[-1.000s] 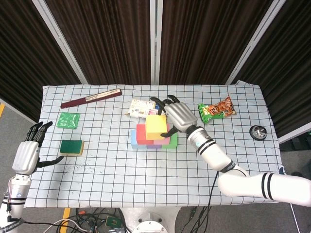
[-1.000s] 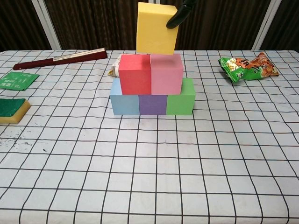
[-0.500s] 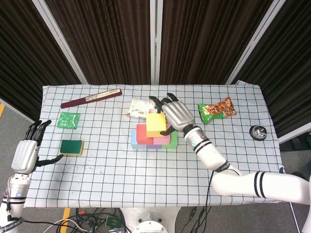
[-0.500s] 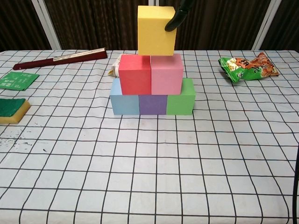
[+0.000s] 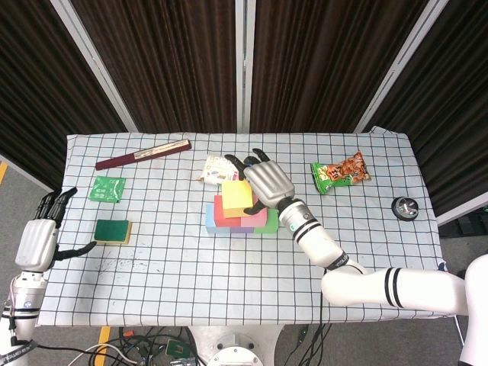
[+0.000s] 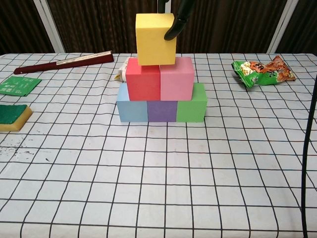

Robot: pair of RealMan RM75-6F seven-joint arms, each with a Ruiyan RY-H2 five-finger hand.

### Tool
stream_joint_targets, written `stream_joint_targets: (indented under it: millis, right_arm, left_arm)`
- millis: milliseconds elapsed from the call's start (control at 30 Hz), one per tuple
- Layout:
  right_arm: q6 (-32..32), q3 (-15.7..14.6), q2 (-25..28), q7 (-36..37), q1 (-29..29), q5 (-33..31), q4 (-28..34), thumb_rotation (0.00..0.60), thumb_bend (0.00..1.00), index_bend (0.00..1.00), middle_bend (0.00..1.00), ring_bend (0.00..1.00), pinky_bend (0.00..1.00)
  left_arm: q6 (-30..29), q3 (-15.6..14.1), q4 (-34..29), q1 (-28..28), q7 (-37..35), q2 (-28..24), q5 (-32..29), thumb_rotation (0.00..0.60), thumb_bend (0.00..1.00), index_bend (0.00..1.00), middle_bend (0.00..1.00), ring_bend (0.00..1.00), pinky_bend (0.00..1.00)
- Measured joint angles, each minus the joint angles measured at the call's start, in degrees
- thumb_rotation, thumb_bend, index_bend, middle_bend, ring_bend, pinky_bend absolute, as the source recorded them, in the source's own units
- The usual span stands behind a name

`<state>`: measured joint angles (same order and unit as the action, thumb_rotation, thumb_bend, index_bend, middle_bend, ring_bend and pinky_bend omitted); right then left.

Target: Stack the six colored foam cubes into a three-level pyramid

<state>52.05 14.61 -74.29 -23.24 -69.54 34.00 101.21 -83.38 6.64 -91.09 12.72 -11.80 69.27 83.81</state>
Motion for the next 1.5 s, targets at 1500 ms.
stream_joint_targets:
  millis: [1500]
  right_arm:
    - [-0.97,0.39,-2.78,-1.02,-0.1,-1.22,-2.59,0.6,0.19,0.0,0.66,0.17,0.0]
  left_arm:
    - [0.92,0.53,-1.13,-0.3,-0.45,-0.27,-0.63,0.6,0.0,0.05,0.09,0.0,0.05]
